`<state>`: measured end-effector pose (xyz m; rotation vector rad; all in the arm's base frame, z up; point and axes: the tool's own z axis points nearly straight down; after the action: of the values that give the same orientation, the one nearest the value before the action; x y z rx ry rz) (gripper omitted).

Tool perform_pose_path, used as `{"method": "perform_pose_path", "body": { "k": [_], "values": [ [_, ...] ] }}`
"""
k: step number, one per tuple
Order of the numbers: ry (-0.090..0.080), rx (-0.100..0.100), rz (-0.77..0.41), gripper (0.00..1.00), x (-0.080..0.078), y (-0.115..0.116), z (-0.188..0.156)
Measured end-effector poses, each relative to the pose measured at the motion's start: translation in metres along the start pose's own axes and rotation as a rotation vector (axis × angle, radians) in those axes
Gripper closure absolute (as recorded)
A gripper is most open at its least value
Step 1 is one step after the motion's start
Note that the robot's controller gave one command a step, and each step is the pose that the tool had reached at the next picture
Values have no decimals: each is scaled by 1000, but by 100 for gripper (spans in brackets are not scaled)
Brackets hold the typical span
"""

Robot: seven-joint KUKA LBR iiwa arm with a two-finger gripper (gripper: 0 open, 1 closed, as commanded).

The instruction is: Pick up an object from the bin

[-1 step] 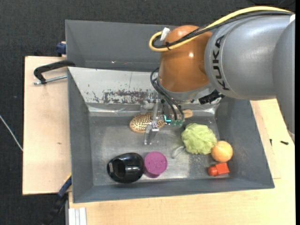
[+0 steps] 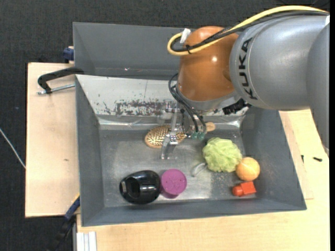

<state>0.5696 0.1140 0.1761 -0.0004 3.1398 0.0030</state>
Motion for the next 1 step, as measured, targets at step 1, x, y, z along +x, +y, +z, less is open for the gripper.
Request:
{"method": "perform_pose_path", "body": {
  "k": [1],
  "values": [
    [-6, -1, -90, 0, -32, -50, 90]
  ]
}}
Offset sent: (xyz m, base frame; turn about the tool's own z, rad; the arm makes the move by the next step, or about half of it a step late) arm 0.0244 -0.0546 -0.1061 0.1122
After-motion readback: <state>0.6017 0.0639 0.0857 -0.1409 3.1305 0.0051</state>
